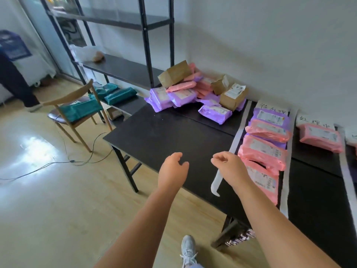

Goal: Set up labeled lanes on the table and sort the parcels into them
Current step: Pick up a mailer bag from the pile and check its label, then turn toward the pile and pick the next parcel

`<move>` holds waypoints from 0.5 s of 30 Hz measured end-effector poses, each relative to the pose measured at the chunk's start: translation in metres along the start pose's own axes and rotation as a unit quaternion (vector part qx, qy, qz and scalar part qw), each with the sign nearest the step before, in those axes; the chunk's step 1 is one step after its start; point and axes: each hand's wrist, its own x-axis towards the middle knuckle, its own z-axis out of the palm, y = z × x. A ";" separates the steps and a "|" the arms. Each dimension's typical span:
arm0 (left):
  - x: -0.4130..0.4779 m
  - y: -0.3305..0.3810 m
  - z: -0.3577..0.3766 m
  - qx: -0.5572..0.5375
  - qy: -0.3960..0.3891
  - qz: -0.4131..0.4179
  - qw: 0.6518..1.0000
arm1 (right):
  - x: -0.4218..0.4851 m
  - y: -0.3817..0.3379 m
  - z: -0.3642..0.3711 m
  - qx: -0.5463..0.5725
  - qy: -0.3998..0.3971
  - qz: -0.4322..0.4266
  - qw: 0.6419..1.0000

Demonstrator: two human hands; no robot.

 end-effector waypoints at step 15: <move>0.211 0.007 -0.069 0.009 0.022 -0.025 0.999 | 0.202 -0.098 0.078 0.051 -0.019 0.007 0.999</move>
